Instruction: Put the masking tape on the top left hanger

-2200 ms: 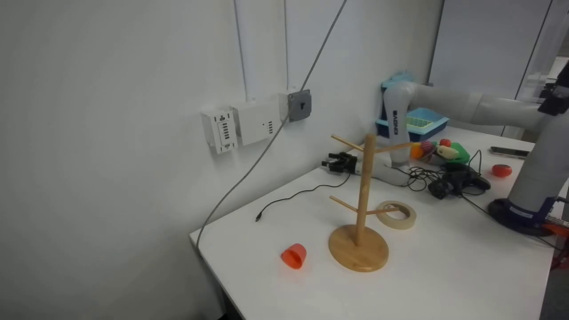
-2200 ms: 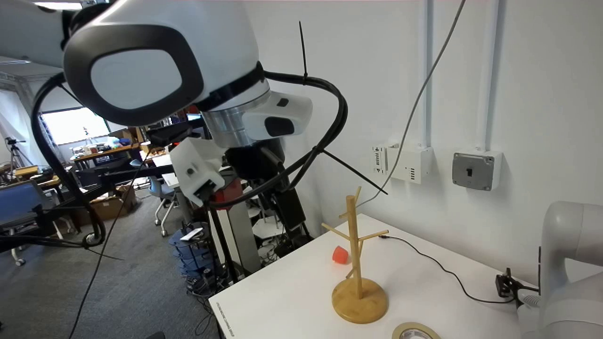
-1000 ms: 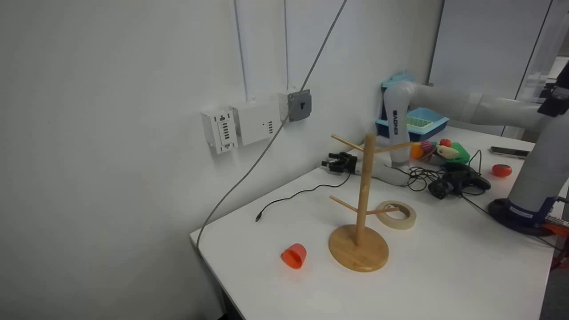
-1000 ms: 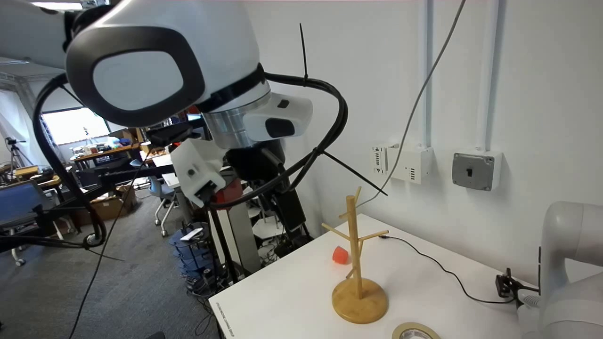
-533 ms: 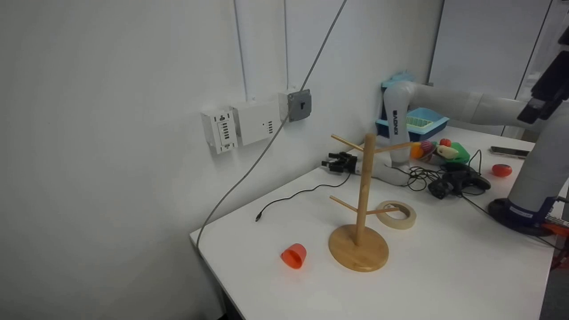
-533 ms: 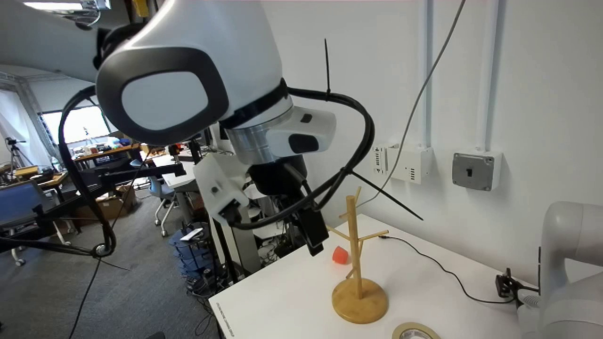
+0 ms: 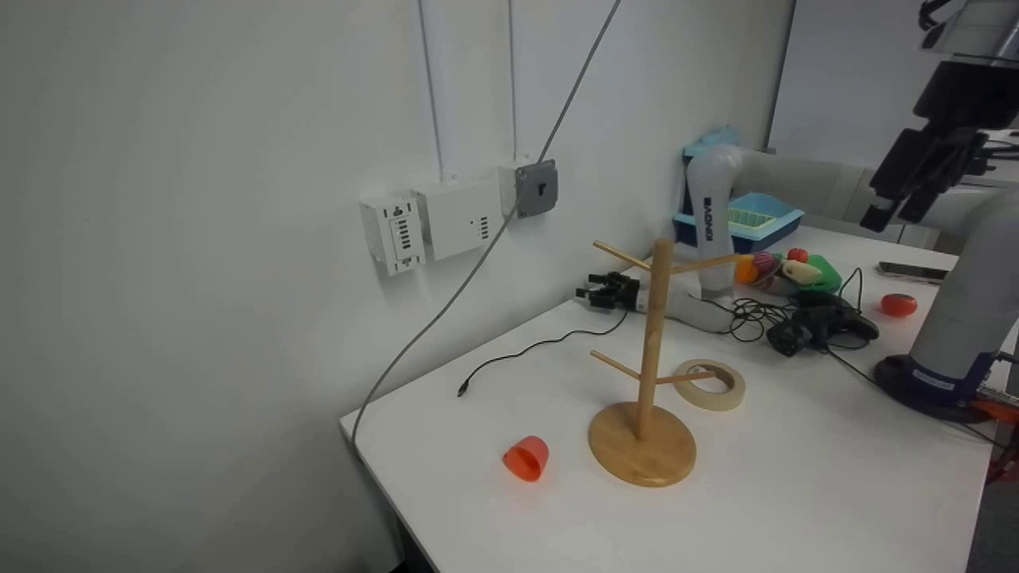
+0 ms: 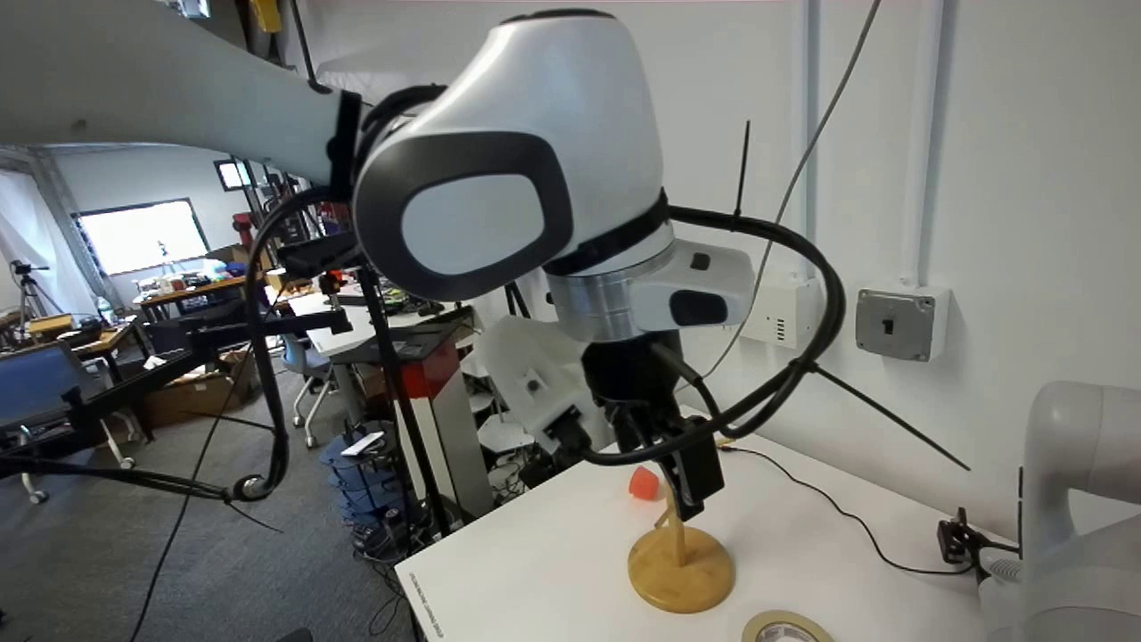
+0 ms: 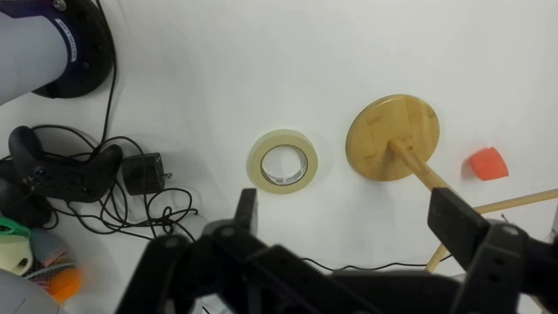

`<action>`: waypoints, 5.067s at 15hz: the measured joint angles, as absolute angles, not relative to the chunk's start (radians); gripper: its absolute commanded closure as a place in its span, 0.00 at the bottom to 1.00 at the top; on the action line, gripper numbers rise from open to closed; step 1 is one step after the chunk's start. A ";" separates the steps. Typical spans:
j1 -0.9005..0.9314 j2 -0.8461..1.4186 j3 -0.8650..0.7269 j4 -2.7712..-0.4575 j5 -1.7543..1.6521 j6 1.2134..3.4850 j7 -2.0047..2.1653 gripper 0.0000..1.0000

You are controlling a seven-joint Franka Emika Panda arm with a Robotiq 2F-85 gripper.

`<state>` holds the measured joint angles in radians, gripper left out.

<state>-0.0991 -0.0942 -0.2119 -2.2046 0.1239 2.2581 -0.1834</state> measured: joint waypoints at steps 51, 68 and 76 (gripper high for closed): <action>-0.124 0.635 -0.202 -1.884 -0.016 2.613 0.180 0.00; -0.125 0.826 -0.181 -1.707 0.076 2.613 0.219 0.00; -0.136 0.886 -0.181 -1.639 0.090 2.612 0.228 0.00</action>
